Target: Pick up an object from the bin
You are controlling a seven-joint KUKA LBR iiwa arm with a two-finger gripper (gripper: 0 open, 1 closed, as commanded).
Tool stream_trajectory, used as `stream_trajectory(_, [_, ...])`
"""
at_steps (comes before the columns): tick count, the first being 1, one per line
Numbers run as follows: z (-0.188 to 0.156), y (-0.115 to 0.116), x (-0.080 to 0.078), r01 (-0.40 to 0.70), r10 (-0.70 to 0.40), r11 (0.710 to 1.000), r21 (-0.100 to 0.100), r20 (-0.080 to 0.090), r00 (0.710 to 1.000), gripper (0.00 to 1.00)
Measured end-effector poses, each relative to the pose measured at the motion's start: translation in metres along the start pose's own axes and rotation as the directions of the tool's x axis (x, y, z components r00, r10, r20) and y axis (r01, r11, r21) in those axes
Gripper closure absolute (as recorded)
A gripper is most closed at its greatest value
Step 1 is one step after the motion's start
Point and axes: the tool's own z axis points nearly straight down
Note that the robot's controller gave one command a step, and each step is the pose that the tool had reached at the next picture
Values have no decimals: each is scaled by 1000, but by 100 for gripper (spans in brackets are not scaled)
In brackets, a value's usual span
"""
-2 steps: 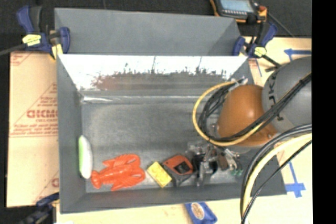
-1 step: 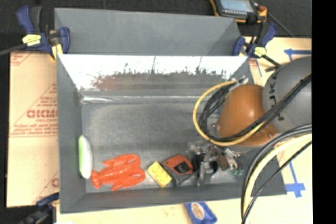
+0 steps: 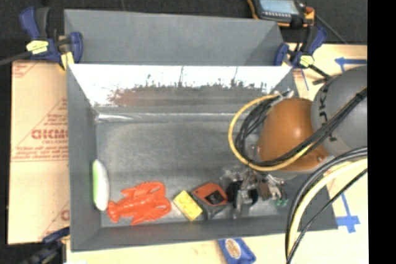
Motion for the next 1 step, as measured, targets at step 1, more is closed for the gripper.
stream_trajectory(1, [-6,0,0,1,-1,1000,0,-1,1000,100])
